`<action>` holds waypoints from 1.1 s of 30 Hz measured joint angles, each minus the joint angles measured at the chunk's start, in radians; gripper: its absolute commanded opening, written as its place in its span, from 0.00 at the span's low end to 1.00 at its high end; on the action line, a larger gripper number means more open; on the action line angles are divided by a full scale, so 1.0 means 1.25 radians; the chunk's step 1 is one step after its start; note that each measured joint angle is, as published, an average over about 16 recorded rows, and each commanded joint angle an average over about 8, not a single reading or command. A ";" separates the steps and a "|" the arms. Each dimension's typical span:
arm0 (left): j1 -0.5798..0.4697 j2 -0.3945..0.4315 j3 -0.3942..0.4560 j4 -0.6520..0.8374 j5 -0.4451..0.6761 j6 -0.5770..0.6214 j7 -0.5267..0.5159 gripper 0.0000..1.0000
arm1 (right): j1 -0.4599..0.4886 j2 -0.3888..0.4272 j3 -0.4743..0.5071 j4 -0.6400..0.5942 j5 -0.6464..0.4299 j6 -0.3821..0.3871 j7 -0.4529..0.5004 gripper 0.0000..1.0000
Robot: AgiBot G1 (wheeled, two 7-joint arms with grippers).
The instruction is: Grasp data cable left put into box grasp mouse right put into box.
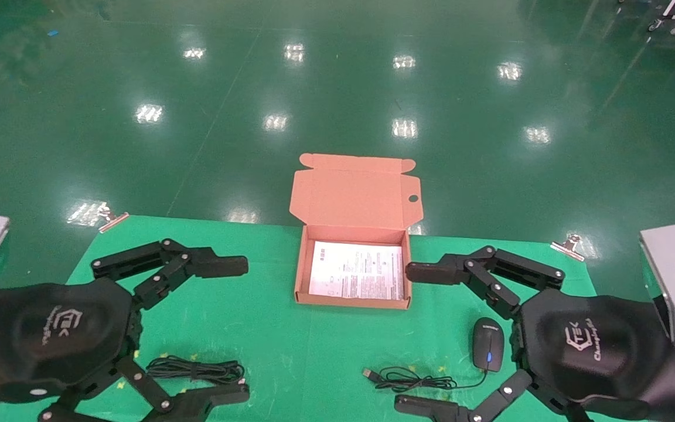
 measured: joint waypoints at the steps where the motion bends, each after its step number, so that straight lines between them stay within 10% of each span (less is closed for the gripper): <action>1: 0.000 0.000 0.000 0.000 0.000 0.000 0.000 1.00 | 0.000 0.000 0.000 0.000 0.000 0.000 0.000 1.00; 21: -0.024 -0.003 0.019 -0.015 0.046 0.004 -0.010 1.00 | 0.013 0.001 -0.007 0.007 -0.026 -0.002 -0.007 1.00; 33: -0.133 0.013 0.109 -0.034 0.236 0.018 -0.069 1.00 | 0.133 -0.010 -0.085 0.042 -0.228 -0.034 -0.074 1.00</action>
